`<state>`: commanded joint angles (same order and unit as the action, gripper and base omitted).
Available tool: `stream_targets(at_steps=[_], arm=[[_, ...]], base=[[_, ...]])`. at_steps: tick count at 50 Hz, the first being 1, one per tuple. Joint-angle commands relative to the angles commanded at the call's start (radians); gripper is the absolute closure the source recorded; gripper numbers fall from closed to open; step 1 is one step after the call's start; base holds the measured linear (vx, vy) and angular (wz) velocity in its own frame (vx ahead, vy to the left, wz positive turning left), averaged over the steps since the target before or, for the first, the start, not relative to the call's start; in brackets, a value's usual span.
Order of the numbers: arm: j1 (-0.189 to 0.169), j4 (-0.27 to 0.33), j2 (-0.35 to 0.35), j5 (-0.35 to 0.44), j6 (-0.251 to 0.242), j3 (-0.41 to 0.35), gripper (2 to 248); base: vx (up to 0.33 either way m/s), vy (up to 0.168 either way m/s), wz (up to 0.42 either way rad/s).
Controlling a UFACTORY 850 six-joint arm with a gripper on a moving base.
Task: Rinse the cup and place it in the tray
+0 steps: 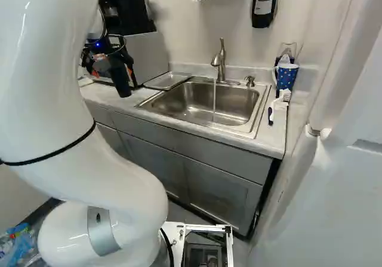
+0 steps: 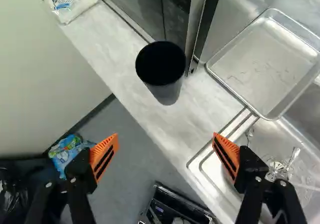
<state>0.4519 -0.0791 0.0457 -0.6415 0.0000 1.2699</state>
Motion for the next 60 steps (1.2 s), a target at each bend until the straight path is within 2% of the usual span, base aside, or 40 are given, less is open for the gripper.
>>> stream_targets(at_steps=[15,60], arm=[[0.0,0.0,0.026,0.024,0.0,-0.01,3],[0.0,0.0,0.113,0.184,0.0,-0.031,3]], base=[[0.0,0.0,0.0],[0.0,0.0,0.0]])
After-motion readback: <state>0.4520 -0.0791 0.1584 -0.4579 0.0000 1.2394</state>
